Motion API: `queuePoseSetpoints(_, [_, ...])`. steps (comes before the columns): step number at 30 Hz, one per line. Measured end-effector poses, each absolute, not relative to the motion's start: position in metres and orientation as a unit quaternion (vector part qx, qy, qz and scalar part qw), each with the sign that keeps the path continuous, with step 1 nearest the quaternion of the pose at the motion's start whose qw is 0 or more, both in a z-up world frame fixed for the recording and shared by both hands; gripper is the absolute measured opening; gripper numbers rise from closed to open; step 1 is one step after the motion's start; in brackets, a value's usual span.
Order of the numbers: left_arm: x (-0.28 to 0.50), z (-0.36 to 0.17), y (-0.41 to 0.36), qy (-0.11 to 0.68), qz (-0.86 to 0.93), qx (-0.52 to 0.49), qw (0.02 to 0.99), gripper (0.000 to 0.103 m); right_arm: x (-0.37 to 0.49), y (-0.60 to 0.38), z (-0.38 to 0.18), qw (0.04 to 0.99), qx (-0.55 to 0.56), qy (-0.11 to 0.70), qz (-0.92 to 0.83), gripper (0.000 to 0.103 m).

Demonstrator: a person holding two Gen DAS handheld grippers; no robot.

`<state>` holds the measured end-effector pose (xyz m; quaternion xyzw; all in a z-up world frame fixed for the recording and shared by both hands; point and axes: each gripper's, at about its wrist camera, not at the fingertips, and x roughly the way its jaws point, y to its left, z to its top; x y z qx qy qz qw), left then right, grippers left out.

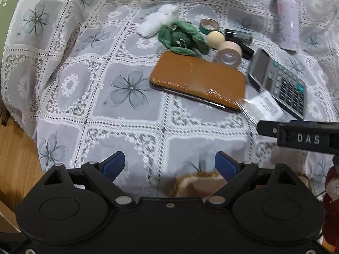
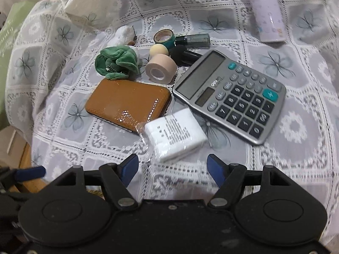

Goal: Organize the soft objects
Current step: 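Move both tools toward the white packet and brown wallet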

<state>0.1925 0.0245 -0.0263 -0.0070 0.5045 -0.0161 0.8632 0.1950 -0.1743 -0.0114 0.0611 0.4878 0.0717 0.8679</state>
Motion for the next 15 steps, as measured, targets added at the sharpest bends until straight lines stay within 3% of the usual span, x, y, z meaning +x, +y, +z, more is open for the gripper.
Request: queuePoseSetpoints(15, [0.232, -0.034, 0.035, 0.508, -0.021, -0.02, 0.861, 0.089, 0.229, -0.173, -0.03, 0.865, 0.053, 0.492, 0.087, 0.085])
